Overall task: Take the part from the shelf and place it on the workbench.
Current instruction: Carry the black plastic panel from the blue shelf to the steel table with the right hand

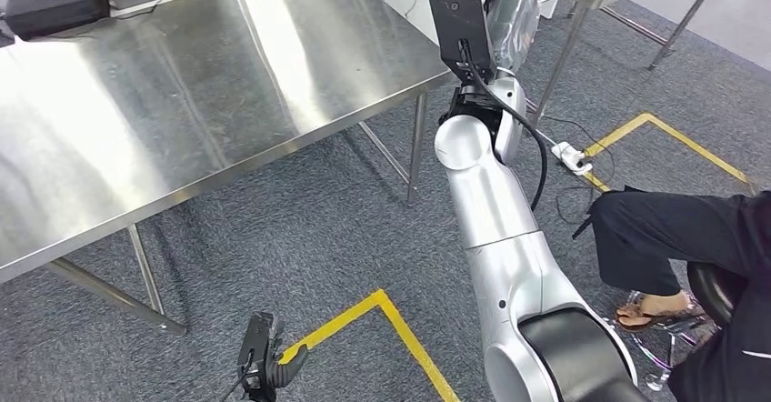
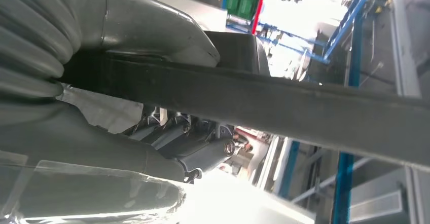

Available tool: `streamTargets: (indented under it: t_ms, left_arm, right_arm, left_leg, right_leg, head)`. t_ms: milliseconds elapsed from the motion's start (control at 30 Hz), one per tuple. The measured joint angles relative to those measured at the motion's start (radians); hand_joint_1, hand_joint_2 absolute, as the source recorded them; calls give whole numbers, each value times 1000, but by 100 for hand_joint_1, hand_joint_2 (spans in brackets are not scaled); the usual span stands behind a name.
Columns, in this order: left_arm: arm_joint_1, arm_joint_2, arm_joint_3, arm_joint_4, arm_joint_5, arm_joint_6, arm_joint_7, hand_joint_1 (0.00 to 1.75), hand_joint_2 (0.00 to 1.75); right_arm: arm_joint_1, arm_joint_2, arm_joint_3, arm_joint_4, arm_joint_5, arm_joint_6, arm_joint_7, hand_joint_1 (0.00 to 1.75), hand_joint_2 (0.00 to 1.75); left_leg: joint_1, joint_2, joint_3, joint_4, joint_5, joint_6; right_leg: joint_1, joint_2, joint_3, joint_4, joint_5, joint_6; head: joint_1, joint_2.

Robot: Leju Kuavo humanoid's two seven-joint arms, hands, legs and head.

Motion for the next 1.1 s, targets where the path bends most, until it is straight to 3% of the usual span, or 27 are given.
streamTargets:
  t_ms: [67, 100, 200, 267, 300, 400, 467, 533, 567, 633, 700, 767, 800, 833, 900, 967, 1033, 1100]
  left_arm:
    - [1, 0, 0, 0, 2, 4, -8, 0, 175]
    - [1, 0, 0, 0, 6, 10, -22, 0, 175]
    - [4, 0, 3, -1, 22, 28, -84, 0, 175]
    - [13, 0, 5, -1, 28, 30, -99, 0, 175]
    - [18, 0, 6, -1, 30, 31, -99, 0, 175]
    - [26, 0, 9, -1, 29, 33, -92, 0, 175]
    - [28, 0, 9, -1, 29, 32, -86, 0, 175]
    - [31, 2, 10, -1, 34, 24, -80, 0, 175]
    - [33, 3, 10, 0, 37, 20, -77, 0, 175]
    - [35, 5, 10, 0, 42, 14, -72, 0, 175]
    - [35, 6, 10, 0, 45, 12, -65, 0, 175]
    - [37, 8, 10, 0, 47, 12, -56, 0, 175]
    - [38, 8, 10, 1, 48, 12, -53, 0, 175]
    - [38, 10, 10, 1, 49, 12, -51, 0, 175]
    - [37, 11, 10, 1, 51, 12, -49, 0, 175]
    - [35, 12, 10, 1, 51, 12, -49, 0, 175]
    - [34, 12, 10, 1, 51, 12, -48, 0, 175]
    - [34, 12, 10, 1, 52, 12, -47, 0, 175]
  right_arm:
    - [-1, 1, 0, -1, 9, 10, 11, 175, 175]
    - [-3, -2, 0, 0, 25, 27, 28, 175, 175]
    - [-8, -24, -2, 41, 71, 66, 42, 175, 175]
    - [-1, -41, -13, 90, 75, 57, 8, 175, 175]
    - [4, -46, -21, 109, 76, 51, -6, 175, 175]
    - [6, -51, -37, 140, 83, 42, -23, 175, 175]
    - [7, -52, -44, 150, 91, 42, -22, 175, 175]
    - [9, -53, -49, 156, 98, 42, -17, 175, 175]
    - [10, -52, -52, 157, 101, 42, -16, 175, 175]
    - [11, -50, -57, 158, 108, 43, -14, 175, 175]
    - [17, -52, -64, 158, 112, 45, -11, 175, 175]
    - [27, -55, -71, 158, 113, 46, -8, 175, 175]
    - [32, -56, -74, 158, 114, 47, -7, 175, 175]
    - [35, -56, -76, 158, 115, 47, -6, 175, 175]
    - [37, -55, -80, 156, 117, 48, -6, 175, 175]
    - [36, -56, -83, 154, 119, 49, -6, 175, 175]
    - [36, -56, -87, 153, 120, 49, -5, 175, 175]
    - [37, -55, -90, 151, 120, 50, -5, 175, 175]
  left_leg:
    - [3, -21, 4, -7, 5, 10]
    - [6, -30, 7, -11, 9, 16]
    - [12, -62, 9, -15, 14, 27]
    - [12, -90, 9, -14, 14, 28]
    - [12, -104, 9, -14, 15, 28]
    - [12, -139, 6, -8, 14, 23]
    - [11, -155, 0, -6, 15, 13]
    - [13, -166, -6, -8, 18, 2]
    - [13, -155, -9, -5, 15, -4]
    - [11, -102, -35, 48, -19, -13]
    - [12, -55, -93, 170, -79, -20]
    - [15, -45, -143, 263, -108, -23]
    - [15, -42, -143, 261, -97, -22]
    - [15, -37, -123, 220, -70, -20]
    - [9, -2, -50, 84, -12, -11]
    - [0, 23, -8, 6, 8, -1]
    - [-4, 6, -7, -2, 7, 6]
    - [2, -16, -2, -10, 13, 16]
  right_leg:
    - [-2, -5, -1, 6, -8, 8]
    - [-4, 10, -10, 28, -21, 10]
    - [-11, 72, -95, 207, -92, 10]
    - [-13, 81, -140, 291, -111, 16]
    - [-15, 82, -136, 275, -98, 22]
    - [-23, 116, -45, 74, -16, 41]
    - [-23, 132, -11, 6, 7, 37]
    - [-19, 117, -10, 3, 10, 25]
    - [-20, 111, -9, 1, 12, 19]
    - [-23, 96, -7, -3, 15, 5]
    - [-20, 79, -6, -3, 13, -3]
    - [-17, 58, -5, -3, 11, -6]
    - [-16, 47, -5, -3, 10, -7]
    - [-16, 38, -4, -3, 9, -8]
    - [-11, 21, 0, -3, 5, -6]
    - [-3, 5, 3, -3, 0, 0]
    - [1, -14, 8, -4, -4, 7]
    - [-3, -3, 4, 11, -17, 15]
  head:
    - [2, 0]
    - [3, 0]
    - [9, 0]
    - [11, 0]
    - [13, 0]
    - [18, 0]
    - [18, 0]
    - [17, 0]
    - [17, 0]
    - [8, 0]
    - [-1, 0]
    - [-2, 0]
    - [-3, 0]
    - [-4, 0]
    - [-5, 0]
    - [-3, 0]
    - [-1, 0]
    - [1, 0]
